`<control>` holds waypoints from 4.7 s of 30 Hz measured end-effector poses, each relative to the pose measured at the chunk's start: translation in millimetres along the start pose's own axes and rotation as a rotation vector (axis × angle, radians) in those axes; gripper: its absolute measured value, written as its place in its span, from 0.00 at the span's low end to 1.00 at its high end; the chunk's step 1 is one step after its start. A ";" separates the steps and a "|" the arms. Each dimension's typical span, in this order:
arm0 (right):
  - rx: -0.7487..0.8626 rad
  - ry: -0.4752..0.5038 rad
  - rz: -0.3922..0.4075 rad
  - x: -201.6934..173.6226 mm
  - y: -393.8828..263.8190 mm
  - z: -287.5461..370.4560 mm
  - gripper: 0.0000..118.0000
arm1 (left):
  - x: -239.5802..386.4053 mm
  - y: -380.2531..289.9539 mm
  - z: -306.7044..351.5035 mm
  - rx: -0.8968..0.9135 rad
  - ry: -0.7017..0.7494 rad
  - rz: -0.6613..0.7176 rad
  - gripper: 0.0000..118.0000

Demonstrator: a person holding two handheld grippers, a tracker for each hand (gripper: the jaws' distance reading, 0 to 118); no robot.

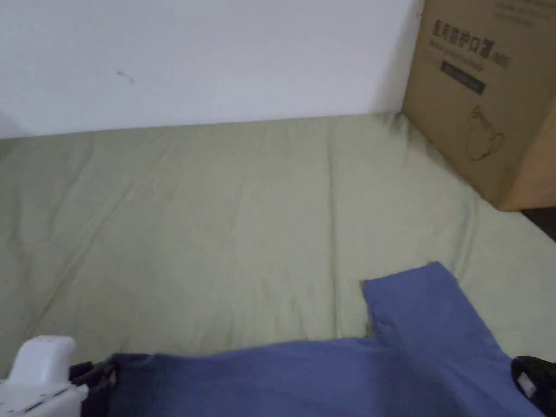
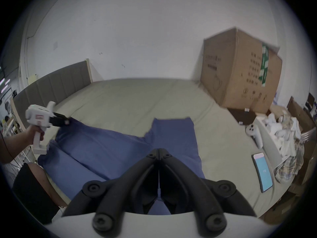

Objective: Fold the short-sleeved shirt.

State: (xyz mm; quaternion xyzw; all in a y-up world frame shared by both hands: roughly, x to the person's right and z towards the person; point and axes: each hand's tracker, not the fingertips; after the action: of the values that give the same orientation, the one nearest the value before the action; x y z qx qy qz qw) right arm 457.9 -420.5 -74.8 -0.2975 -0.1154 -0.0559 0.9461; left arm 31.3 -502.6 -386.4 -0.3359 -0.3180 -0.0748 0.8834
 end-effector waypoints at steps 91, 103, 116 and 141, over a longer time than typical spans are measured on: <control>0.128 0.203 0.186 -160.9 -16.0 126.9 0.00 | -179.2 -93.6 63.0 -0.364 -0.636 0.593 0.63; 0.100 0.236 0.164 -164.0 -15.0 112.0 0.00 | -119.0 -83.0 24.3 -0.330 -0.575 0.510 0.06; 0.136 0.221 0.150 -152.2 -15.9 135.9 0.00 | -160.9 -35.7 104.0 -0.255 -0.402 0.378 0.05; 0.231 0.133 0.131 -109.3 -29.8 199.4 0.00 | 66.8 22.1 -30.9 -0.653 -0.226 0.191 0.11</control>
State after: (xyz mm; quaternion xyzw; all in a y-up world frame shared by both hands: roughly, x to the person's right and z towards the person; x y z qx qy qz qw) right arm 310.1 -326.0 72.8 -0.1893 -0.0382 -0.0001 0.9812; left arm 107.3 -500.1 -375.3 -0.6347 -0.3401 -0.0521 0.6919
